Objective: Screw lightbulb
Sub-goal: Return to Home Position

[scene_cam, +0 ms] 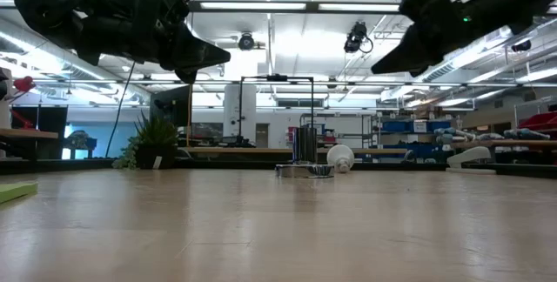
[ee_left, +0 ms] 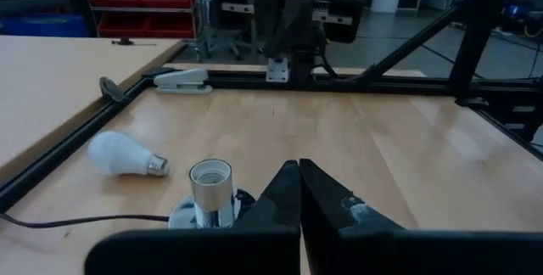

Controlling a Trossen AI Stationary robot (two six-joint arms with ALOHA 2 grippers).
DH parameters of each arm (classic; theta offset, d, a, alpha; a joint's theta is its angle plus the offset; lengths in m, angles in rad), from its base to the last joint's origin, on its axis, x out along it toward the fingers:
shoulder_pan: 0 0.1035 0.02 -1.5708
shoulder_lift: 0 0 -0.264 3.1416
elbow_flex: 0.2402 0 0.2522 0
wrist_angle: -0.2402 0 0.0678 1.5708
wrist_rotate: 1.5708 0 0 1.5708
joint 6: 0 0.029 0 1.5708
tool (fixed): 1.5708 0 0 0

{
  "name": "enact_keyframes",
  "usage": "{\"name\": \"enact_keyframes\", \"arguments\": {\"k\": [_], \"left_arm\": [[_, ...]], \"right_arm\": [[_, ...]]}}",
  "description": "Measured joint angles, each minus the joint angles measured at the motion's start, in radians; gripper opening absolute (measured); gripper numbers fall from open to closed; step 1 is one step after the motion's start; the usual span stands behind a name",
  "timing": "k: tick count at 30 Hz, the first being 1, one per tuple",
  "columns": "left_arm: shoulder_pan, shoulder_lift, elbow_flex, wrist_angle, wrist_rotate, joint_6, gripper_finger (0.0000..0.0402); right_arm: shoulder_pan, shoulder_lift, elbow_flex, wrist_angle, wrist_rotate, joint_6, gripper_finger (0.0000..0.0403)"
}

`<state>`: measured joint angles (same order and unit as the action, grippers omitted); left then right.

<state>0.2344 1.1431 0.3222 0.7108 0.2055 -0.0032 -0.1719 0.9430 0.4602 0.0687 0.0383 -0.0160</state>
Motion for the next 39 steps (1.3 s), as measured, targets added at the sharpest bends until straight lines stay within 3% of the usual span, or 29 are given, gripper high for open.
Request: {"name": "enact_keyframes", "arguments": {"k": [5,15,28,39], "left_arm": [[0.000,0.000,-0.023,0.029,0.002,-0.005,0.0000],[0.000,-0.067,-0.192,0.211,-0.023,-0.080,0.0000],[0.000,-0.229,-0.212,0.014,-0.039,-0.085,0.0000],[-0.015,-0.366,-0.314,0.035,-0.063,-0.130,0.0000]], "right_arm": [[0.040,-0.103,-0.061,0.005,0.034,-0.002,0.0005],[0.080,-0.266,-0.136,-0.020,0.058,0.013,0.0005],[0.090,-0.503,-0.214,-0.089,0.074,0.017,0.0005],[0.104,-0.718,-0.242,-0.249,0.101,0.043,0.0005]]}}
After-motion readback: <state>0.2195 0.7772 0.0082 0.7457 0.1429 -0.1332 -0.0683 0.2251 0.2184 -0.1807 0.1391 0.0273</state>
